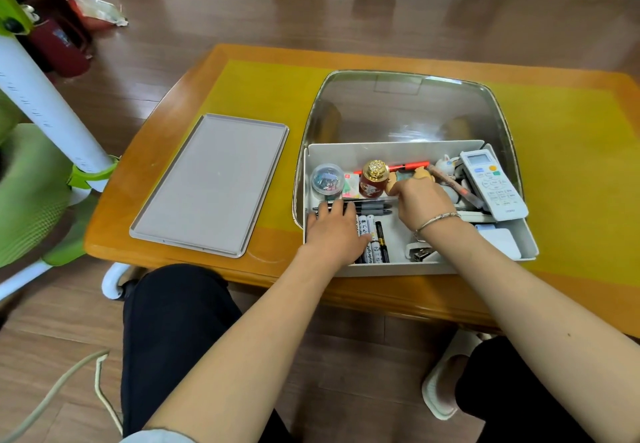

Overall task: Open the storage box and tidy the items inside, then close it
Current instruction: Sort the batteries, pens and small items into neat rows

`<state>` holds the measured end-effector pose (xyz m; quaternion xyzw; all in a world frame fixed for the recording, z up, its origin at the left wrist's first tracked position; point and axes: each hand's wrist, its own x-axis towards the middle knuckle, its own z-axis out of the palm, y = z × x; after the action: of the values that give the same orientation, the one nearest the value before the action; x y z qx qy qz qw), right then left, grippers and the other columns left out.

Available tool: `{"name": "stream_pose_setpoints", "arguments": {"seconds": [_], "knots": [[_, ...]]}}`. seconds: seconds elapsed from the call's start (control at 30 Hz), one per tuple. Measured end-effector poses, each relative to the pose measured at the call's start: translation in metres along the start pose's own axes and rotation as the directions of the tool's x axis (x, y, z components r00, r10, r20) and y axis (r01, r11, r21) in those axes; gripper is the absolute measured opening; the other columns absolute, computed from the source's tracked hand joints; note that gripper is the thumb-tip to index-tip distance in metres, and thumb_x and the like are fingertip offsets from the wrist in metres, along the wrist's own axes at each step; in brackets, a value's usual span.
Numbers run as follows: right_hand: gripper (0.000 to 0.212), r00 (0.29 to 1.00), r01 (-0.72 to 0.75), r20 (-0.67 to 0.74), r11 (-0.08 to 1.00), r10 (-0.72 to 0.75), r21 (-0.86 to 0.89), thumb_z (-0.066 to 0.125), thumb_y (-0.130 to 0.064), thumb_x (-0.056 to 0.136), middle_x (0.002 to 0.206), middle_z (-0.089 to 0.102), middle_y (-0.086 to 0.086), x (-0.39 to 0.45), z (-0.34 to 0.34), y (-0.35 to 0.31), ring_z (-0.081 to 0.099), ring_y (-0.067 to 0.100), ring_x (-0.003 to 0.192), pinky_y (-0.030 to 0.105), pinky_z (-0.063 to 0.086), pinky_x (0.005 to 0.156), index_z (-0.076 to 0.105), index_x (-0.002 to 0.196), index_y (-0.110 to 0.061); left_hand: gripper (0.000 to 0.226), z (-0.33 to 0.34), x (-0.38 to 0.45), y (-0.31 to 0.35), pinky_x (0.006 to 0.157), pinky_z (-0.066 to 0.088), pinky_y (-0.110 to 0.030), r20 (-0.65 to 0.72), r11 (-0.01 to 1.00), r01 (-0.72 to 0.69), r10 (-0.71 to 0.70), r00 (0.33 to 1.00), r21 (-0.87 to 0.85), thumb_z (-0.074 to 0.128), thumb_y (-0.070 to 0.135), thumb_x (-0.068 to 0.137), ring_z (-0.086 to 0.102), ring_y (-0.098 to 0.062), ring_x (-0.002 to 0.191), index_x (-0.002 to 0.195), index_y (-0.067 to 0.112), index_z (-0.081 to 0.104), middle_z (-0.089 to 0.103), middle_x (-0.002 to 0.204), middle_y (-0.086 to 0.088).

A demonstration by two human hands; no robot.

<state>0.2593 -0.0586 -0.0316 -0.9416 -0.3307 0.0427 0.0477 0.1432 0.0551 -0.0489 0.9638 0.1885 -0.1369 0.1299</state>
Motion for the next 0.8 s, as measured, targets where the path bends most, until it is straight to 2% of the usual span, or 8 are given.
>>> {"name": "stream_pose_setpoints", "arguments": {"seconds": [0.17,0.3,0.4,0.53,0.8], "knots": [[0.043,0.998,0.022,0.060,0.997,-0.017,-0.074,0.047,0.001,0.085,0.104,0.062,0.017,0.001,0.004,-0.001,0.050,0.035,0.115,0.039,0.051,0.077,0.058,0.123,-0.017,0.077,0.000,0.002,0.002,0.114,0.014,-0.051,-0.004,1.000,0.024,-0.024,1.000,0.018,0.035,0.061,0.094,0.008,-0.035,0.144,0.153,0.021,0.006,0.010,0.158,-0.010],[0.040,0.993,0.044,0.115,0.991,-0.029,-0.124,0.048,0.001,0.086,0.109,0.062,0.014,0.004,0.002,-0.003,0.057,0.034,0.106,0.039,0.051,0.079,0.063,0.117,-0.018,0.079,-0.001,0.007,0.004,0.115,0.012,-0.051,0.004,0.998,0.035,-0.035,0.999,0.060,0.034,0.064,0.093,0.006,-0.035,0.144,0.153,0.021,0.005,0.007,0.158,-0.011],[0.040,0.988,0.062,0.150,0.984,-0.037,-0.165,0.045,0.003,0.085,0.110,0.059,0.015,0.005,0.002,-0.008,0.059,0.035,0.102,0.041,0.050,0.078,0.058,0.119,-0.012,0.080,-0.001,0.009,0.004,0.114,0.011,-0.052,0.022,0.994,0.037,-0.039,0.999,0.104,0.036,0.063,0.093,0.005,-0.035,0.144,0.153,0.021,0.003,0.006,0.158,-0.011],[0.043,0.983,0.067,0.177,0.983,-0.036,-0.172,0.043,0.004,0.085,0.112,0.058,0.017,0.006,0.002,-0.011,0.059,0.035,0.103,0.042,0.050,0.079,0.053,0.124,-0.009,0.083,-0.001,0.008,0.005,0.115,0.011,-0.053,0.026,0.992,0.029,-0.033,0.999,0.123,0.037,0.063,0.092,0.005,-0.034,0.144,0.153,0.021,0.001,0.006,0.158,-0.012],[0.041,0.970,0.131,0.226,0.978,-0.092,-0.163,0.045,0.004,0.084,0.109,0.060,0.016,0.005,-0.002,-0.008,0.059,0.032,0.101,0.039,0.051,0.079,0.059,0.119,-0.013,0.082,-0.001,0.006,0.005,0.113,0.017,-0.052,0.009,0.994,0.031,-0.032,0.999,0.103,0.035,0.064,0.092,0.010,-0.033,0.143,0.153,0.019,0.004,0.009,0.157,-0.012]]}}
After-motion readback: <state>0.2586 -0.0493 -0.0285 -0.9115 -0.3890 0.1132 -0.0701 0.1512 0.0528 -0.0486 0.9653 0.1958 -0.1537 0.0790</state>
